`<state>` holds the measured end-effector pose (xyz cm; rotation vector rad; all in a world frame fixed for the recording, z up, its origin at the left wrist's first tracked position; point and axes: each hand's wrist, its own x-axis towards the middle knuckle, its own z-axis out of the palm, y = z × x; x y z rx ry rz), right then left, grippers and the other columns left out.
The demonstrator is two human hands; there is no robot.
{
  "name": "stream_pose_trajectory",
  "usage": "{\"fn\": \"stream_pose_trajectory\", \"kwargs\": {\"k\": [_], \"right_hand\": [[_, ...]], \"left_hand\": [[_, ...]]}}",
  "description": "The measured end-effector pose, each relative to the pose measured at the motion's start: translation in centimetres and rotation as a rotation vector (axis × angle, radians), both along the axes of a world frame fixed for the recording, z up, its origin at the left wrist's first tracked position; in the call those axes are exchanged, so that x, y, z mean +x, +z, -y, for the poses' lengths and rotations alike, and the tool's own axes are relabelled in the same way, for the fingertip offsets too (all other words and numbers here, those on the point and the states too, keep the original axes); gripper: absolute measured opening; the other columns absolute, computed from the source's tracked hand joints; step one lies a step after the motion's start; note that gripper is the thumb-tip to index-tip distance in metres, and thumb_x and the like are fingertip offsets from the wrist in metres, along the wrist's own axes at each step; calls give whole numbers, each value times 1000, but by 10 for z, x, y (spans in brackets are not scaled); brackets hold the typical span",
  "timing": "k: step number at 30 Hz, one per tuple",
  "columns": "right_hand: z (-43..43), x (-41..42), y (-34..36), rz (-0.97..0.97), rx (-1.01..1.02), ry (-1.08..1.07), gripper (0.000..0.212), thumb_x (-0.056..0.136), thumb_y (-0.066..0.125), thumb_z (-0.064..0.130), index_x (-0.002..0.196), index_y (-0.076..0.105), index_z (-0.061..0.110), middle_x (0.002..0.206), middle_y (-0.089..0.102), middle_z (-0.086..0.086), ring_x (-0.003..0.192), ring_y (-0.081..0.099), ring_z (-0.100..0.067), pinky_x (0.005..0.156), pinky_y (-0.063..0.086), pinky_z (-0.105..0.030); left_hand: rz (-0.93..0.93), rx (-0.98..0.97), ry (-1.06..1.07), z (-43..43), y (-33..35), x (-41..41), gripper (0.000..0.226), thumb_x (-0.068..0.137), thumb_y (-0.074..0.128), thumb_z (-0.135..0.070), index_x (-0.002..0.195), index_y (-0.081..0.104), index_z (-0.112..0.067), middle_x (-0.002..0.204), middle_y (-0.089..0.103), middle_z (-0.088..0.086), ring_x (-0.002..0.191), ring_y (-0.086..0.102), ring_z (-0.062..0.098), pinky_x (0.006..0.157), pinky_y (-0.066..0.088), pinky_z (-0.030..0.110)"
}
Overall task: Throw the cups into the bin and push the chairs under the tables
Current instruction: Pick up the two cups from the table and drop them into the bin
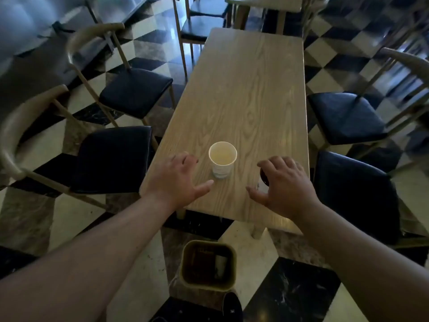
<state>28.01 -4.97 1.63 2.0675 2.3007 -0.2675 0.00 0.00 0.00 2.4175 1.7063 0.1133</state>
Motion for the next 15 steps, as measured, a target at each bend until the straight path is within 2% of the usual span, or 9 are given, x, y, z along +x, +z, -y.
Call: {"fn": "stream_pose_trajectory", "kwargs": {"k": [8,15], "right_hand": [[-11,31,-19,-53,-1,-57,84,91,51,80,154,41,26,155,46,-2,145,37,-30,119,33,-50],[-23,46,-42,-112,-94,-134,99,87,58,79,164,20,31,168,30,-3,152,30,-33,119,34,-53]], "left_hand": [[50,-13,0,-24,-18,36,83,84,57,-79,141,44,-21,143,50,5,124,53,28,94,47,46],[129,-56,48,-43,-33,58,96,76,73,-73,149,31,-28,157,38,3,136,47,32,105,46,54]]}}
